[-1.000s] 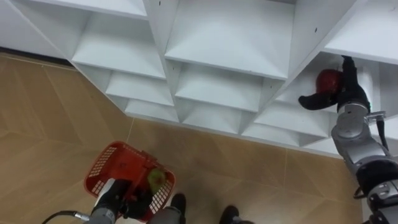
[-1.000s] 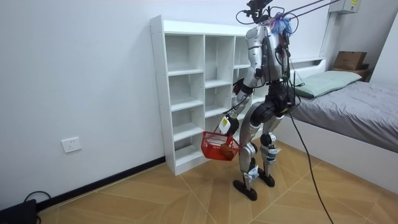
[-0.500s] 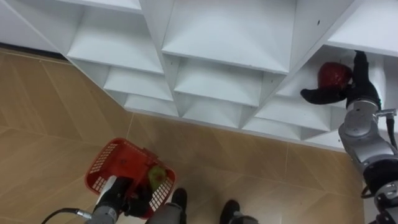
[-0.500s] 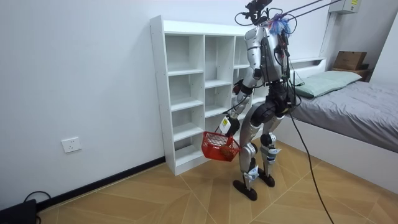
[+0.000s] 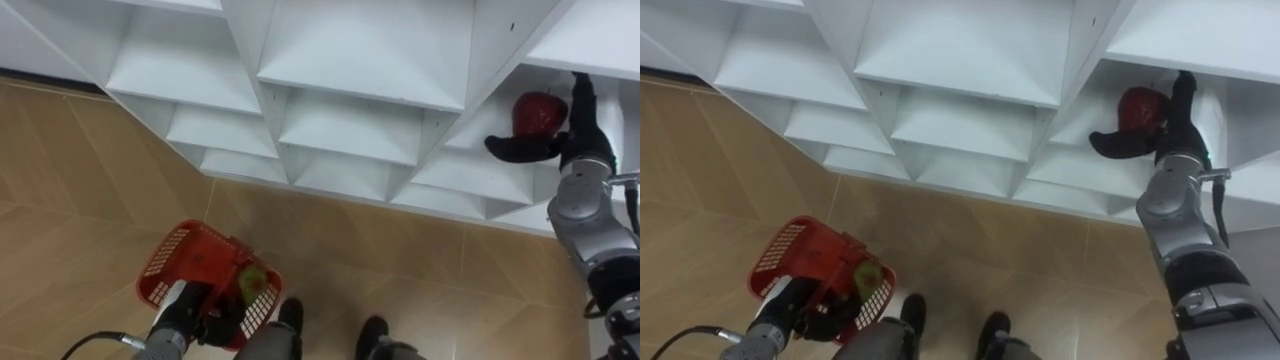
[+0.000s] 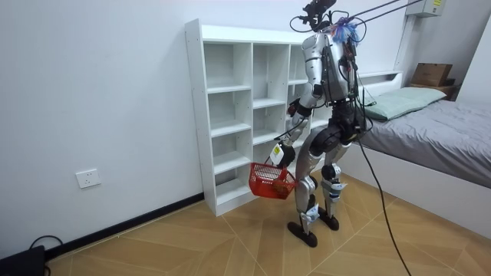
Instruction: Collect fruits from the closet
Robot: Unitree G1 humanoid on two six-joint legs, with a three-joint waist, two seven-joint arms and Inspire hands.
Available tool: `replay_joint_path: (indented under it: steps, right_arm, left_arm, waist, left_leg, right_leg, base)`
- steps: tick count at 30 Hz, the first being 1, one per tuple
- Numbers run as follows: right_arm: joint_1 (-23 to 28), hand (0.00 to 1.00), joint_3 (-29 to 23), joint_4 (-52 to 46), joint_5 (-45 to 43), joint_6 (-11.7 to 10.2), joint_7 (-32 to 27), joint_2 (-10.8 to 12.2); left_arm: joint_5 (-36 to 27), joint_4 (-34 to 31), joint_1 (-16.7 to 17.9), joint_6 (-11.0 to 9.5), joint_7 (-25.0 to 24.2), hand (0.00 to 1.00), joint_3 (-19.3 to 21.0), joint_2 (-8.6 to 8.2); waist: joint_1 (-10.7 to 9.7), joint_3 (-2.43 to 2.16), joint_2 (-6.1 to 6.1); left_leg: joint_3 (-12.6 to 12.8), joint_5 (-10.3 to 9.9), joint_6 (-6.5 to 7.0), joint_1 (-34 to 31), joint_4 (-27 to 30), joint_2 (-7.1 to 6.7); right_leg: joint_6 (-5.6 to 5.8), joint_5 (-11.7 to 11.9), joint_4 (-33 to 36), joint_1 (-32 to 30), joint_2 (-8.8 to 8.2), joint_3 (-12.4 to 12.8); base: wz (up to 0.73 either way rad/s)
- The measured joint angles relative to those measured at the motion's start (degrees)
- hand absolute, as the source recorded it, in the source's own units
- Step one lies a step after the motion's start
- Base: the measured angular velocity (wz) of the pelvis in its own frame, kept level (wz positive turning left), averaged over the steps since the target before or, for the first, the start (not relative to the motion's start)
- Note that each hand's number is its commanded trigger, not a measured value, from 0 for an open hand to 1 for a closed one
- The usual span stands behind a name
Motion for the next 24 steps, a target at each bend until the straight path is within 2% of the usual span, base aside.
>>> replay_joint_path:
  steps: [6, 9, 14, 15, 16, 17, 18, 24]
  right_arm:
    - [0.05, 0.0, 0.25, 0.06, -0.04, 0.12, 0.08, -0.05]
    - [0.39, 0.0, 0.33, 0.1, -0.41, 0.24, 0.14, -0.03]
    - [1.42, 0.0, 0.32, -0.25, -2.54, 0.1, 0.05, 0.02]
    - [1.41, 0.05, 0.31, -0.48, -2.54, 0.1, 0.03, 0.02]
    - [1.45, 0.3, 0.31, -0.83, -2.59, 0.14, 0.03, 0.04]
    - [1.45, 0.72, 0.3, -1.15, -2.64, 0.17, 0.04, 0.05]
    - [1.46, 1.0, 0.31, -1.26, -2.64, 0.17, 0.04, 0.05]
    - [1.5, 1.0, 0.27, -1.88, -3.32, 0.17, -1.23, -0.06]
  left_arm:
    - [0.0, -0.84, 0.04, -0.01, -0.01, 1.0, 0.08, 0.12]
    - [0.01, -0.95, 0.25, 0.01, -0.05, 1.0, 0.07, 0.13]
    - [0.03, -1.85, 1.06, 0.58, -0.12, 1.0, 0.38, 0.44]
    - [0.04, -2.51, 1.12, 0.84, -0.13, 1.0, 0.47, 0.47]
    - [0.06, -2.71, 1.35, 0.88, -0.2, 1.0, 0.5, 0.45]
    - [0.06, -2.71, 1.36, 1.05, -0.21, 1.0, 0.5, 0.45]
    - [0.06, -2.71, 1.33, 1.21, -0.21, 1.0, 0.51, 0.46]
    - [0.01, -2.65, 1.4, 1.74, -0.29, 1.0, 0.71, 0.7]
  waist:
    - [0.77, 0.01, 0.09]
    - [0.85, 0.05, 0.17]
    - [1.5, 0.13, 0.48]
    - [1.55, 0.11, 0.51]
    - [1.55, 0.08, 0.57]
    - [1.52, 0.08, 0.58]
    - [1.53, 0.08, 0.57]
    - [1.43, 0.03, 0.61]
  left_leg:
    - [0.01, -1.05, 0.14, -1.33, 3.32, 0.01]
    - [0.01, -1.76, 0.31, -2.14, 5.6, -0.23]
    - [0.01, -4.1, 0.28, -4.37, 11.01, -0.16]
    - [-0.06, -4.41, 0.19, -5.16, 12.11, -0.05]
    - [-0.26, -4.6, 0.13, -5.86, 13.03, -0.03]
    - [-0.41, -4.73, 0.08, -6.46, 13.79, -0.06]
    - [-0.46, -4.77, 0.06, -6.72, 14.08, -0.06]
    - [-0.81, -5.03, -0.05, -8.05, 15.88, -0.15]
  right_leg:
    - [-0.07, -0.73, 3.02, -1.29, -0.32, 0.52]
    - [-0.11, -1.64, 5.46, -2.09, -0.92, 0.58]
    - [0.05, -4.12, 10.97, -4.25, -1.19, 1.71]
    - [-0.13, -4.3, 11.91, -4.94, -1.2, 1.72]
    - [-0.29, -4.41, 12.54, -5.41, -1.19, 1.57]
    - [-0.39, -4.53, 13.26, -5.98, -1.21, 1.52]
    - [-0.46, -4.6, 13.53, -6.19, -1.22, 1.48]
    - [-0.65, -5.23, 15.49, -7.39, -1.74, 1.24]
  base:
    - [-0.01]
    - [0.04]
    - [0.0]
    - [0.0]
    - [0.0]
    - [0.03]
    - [0.06]
    - [0.03]
